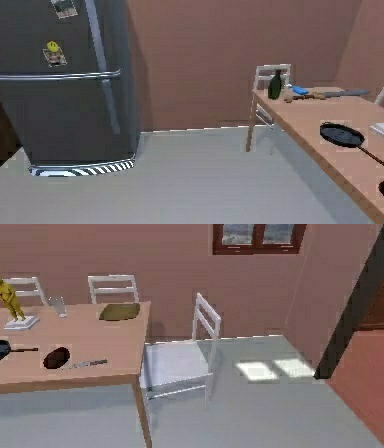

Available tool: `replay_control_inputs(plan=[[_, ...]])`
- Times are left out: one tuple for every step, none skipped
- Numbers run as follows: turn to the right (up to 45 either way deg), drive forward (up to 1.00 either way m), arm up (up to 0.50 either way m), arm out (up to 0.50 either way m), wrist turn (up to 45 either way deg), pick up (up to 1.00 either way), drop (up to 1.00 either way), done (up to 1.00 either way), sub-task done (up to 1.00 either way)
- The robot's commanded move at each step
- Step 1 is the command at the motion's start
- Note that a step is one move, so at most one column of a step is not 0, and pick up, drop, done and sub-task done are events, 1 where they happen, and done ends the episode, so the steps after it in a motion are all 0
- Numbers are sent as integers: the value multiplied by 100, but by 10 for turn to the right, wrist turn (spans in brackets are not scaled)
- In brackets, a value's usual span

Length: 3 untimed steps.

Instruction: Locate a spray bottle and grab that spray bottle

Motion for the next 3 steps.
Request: replay_control_inputs(plan=[[0,100,0,0,0,0,0,0,0],[30,0,0,0,0,0,0,0,0],[0,25,0,0,0,0,0,0,0]])
